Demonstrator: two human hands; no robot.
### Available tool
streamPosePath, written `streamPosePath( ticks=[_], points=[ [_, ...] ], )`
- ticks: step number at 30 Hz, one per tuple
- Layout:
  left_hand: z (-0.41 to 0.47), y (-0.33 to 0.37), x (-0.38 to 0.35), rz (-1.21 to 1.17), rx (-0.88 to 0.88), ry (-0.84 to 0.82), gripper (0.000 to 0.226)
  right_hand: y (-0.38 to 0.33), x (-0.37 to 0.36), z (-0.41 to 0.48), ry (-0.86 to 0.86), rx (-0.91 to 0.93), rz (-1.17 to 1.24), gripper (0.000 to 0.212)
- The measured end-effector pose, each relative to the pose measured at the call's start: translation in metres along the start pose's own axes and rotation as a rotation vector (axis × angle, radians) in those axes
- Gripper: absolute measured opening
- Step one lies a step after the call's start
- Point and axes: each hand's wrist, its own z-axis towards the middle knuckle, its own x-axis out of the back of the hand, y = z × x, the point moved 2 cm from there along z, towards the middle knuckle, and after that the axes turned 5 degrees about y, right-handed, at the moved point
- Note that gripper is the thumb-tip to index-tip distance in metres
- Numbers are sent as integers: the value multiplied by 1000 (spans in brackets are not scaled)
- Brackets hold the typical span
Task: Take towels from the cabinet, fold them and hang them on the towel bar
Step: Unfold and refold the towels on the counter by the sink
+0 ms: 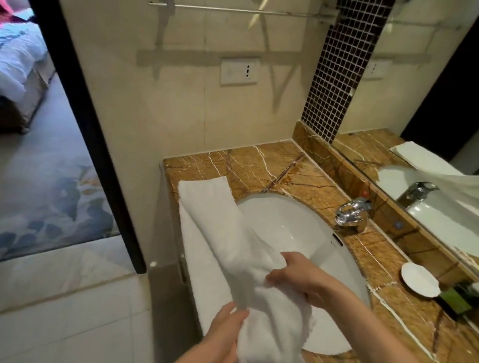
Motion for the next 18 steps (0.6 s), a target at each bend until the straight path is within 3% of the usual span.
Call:
streamPosePath(
  ticks=[2, 5, 8, 14, 16, 18],
  points=[
    [-8, 7, -9, 24, -8, -49, 17, -17, -7, -1, 62, 109, -176, 36],
    [-6, 19, -13, 28, -14, -61, 37, -40, -25, -8, 149, 223, -488, 23],
    [-3, 33, -11, 21, -2, -68, 54, -51, -46, -10, 185, 294, -629, 13],
    [13, 60, 4, -2, 38, -164, 58, -52, -72, -15, 235, 347, -670, 16],
    [20, 58, 10, -2, 46, -123, 59, -50, -70, -11, 227, 327, -609, 24],
    [25, 52, 16, -18, 73, -38, 59, -49, -60, -3, 204, 237, -438, 19]
  ],
)
